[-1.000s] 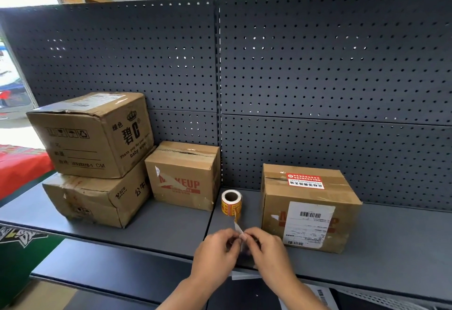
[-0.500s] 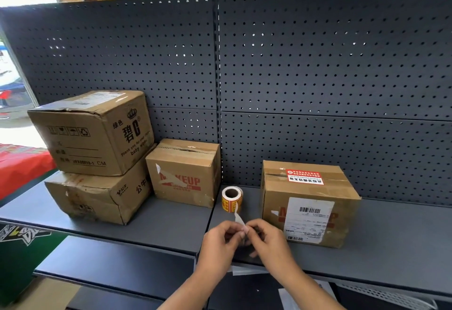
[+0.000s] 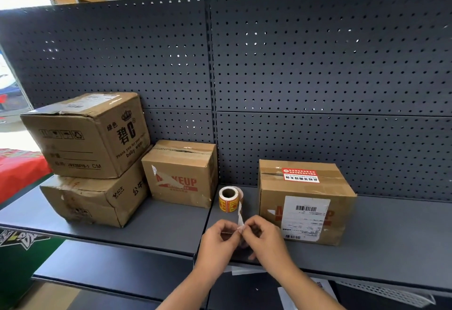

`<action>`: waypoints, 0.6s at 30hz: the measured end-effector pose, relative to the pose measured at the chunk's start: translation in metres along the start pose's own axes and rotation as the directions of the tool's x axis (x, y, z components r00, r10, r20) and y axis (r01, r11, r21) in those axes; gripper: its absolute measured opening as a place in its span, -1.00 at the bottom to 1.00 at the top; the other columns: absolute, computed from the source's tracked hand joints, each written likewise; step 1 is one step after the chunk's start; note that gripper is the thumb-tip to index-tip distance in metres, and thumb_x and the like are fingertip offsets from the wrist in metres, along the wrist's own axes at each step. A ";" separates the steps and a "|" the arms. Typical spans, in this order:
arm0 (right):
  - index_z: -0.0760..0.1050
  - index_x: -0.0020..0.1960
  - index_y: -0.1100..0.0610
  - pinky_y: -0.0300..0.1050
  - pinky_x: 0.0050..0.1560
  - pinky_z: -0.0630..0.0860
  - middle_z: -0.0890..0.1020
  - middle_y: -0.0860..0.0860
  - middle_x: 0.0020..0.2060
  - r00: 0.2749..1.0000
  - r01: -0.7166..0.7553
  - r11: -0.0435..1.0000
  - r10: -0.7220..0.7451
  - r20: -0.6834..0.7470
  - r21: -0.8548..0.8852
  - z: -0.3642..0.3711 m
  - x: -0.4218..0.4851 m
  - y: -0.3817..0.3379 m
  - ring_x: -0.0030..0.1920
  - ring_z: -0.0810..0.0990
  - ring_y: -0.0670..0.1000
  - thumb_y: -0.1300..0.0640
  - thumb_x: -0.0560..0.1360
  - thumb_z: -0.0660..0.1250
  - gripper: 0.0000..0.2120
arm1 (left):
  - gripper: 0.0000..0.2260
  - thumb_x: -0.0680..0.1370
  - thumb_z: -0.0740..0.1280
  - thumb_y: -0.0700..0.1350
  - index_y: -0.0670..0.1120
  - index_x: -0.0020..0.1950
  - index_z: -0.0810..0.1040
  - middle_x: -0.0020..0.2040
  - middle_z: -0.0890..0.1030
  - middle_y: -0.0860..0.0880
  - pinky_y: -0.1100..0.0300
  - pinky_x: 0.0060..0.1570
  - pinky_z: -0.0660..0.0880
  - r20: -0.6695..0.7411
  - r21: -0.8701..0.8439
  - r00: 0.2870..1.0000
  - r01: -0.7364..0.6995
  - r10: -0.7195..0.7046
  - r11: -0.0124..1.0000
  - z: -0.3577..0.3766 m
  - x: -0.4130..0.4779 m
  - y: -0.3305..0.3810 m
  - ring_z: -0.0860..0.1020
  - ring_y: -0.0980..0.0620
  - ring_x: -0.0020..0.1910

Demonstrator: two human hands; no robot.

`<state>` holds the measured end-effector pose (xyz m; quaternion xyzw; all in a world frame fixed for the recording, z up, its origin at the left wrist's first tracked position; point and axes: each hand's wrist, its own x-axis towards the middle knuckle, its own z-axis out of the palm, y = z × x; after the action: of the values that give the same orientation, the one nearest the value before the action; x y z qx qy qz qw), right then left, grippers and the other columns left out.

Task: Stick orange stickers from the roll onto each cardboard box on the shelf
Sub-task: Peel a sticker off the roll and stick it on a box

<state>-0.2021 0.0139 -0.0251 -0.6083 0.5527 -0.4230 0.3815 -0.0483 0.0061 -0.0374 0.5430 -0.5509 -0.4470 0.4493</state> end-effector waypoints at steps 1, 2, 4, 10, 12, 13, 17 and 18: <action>0.59 -0.11 0.00 0.06 -0.37 0.69 0.70 0.05 -0.25 1.000 -0.008 1.000 0.008 -0.006 0.005 -0.002 0.000 0.000 -0.21 0.73 0.02 0.09 0.60 0.38 -0.89 | -0.98 0.59 0.46 -0.15 -0.07 -0.04 0.66 -0.15 0.72 -0.08 -0.04 -0.01 0.69 -0.005 -0.041 1.000 0.023 -0.024 0.999 0.000 0.001 -0.002 0.71 -0.07 -0.10; 0.60 -0.10 0.03 0.07 -0.36 0.69 0.70 0.05 -0.25 1.000 -0.017 1.000 0.017 -0.016 0.009 -0.003 0.000 0.000 -0.23 0.74 0.02 0.11 0.60 0.38 -0.90 | -0.97 0.59 0.45 -0.16 -0.09 -0.03 0.64 -0.15 0.71 -0.12 -0.09 -0.02 0.70 -0.016 -0.081 0.999 0.049 -0.050 0.996 -0.001 0.003 -0.004 0.71 -0.11 -0.10; 0.60 -0.08 0.08 0.07 -0.34 0.69 0.71 0.06 -0.24 0.998 -0.045 0.999 0.046 -0.043 0.021 -0.006 0.000 0.001 -0.25 0.75 0.01 0.14 0.61 0.36 -0.90 | -0.96 0.61 0.43 -0.18 -0.14 -0.01 0.61 -0.15 0.68 -0.18 -0.11 -0.04 0.70 -0.037 -0.133 0.995 0.087 -0.093 0.987 -0.002 0.005 -0.007 0.69 -0.12 -0.11; 0.60 -0.08 0.12 0.07 -0.36 0.64 0.70 0.12 -0.23 0.988 -0.105 0.988 0.117 -0.101 0.116 -0.008 -0.001 0.008 -0.31 0.75 0.09 0.18 0.62 0.35 -0.89 | -0.94 0.61 0.43 -0.23 -0.20 0.03 0.59 -0.14 0.71 -0.19 0.05 -0.13 0.69 -0.075 -0.205 0.989 0.106 -0.124 0.973 -0.006 0.009 -0.004 0.72 -0.09 -0.08; 0.60 -0.07 0.11 0.00 -0.43 0.59 0.70 0.14 -0.22 0.984 -0.116 0.983 0.133 -0.119 0.140 -0.008 -0.004 0.008 -0.38 0.73 0.16 0.18 0.63 0.34 -0.88 | -0.94 0.61 0.43 -0.24 -0.21 0.03 0.59 -0.11 0.71 -0.20 0.08 -0.15 0.68 -0.106 -0.207 0.986 0.105 -0.129 0.973 -0.007 0.011 -0.004 0.72 -0.12 -0.06; 0.61 -0.06 0.10 -0.05 -0.47 0.56 0.71 0.13 -0.22 0.982 -0.118 0.983 0.136 -0.127 0.141 -0.009 -0.006 0.008 -0.41 0.71 0.17 0.18 0.64 0.33 -0.88 | -0.94 0.61 0.42 -0.24 -0.21 0.03 0.59 -0.11 0.71 -0.21 0.09 -0.15 0.68 -0.123 -0.203 0.984 0.103 -0.130 0.974 -0.009 0.012 -0.004 0.71 -0.12 -0.05; 0.62 -0.06 0.08 -0.13 -0.53 0.52 0.72 0.09 -0.23 0.977 -0.133 0.981 0.153 -0.146 0.140 -0.012 -0.012 0.008 -0.45 0.69 0.20 0.19 0.64 0.32 -0.86 | -0.96 0.61 0.41 -0.25 -0.20 0.03 0.60 -0.09 0.72 -0.18 0.10 -0.13 0.69 -0.197 -0.178 0.971 0.098 -0.133 0.979 -0.013 0.015 -0.006 0.71 -0.07 -0.05; 0.62 -0.06 0.09 -0.13 -0.53 0.52 0.72 0.08 -0.23 0.977 -0.137 0.981 0.157 -0.142 0.140 -0.014 -0.013 0.009 -0.45 0.69 0.20 0.20 0.64 0.32 -0.86 | -0.97 0.61 0.41 -0.24 -0.20 0.03 0.60 -0.08 0.72 -0.17 0.10 -0.13 0.69 -0.216 -0.169 0.967 0.101 -0.137 0.980 -0.013 0.016 -0.008 0.71 -0.06 -0.05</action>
<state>-0.2191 0.0262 -0.0297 -0.5053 0.5953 -0.4738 0.4071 -0.0339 -0.0095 -0.0423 0.5857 -0.4257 -0.4502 0.5225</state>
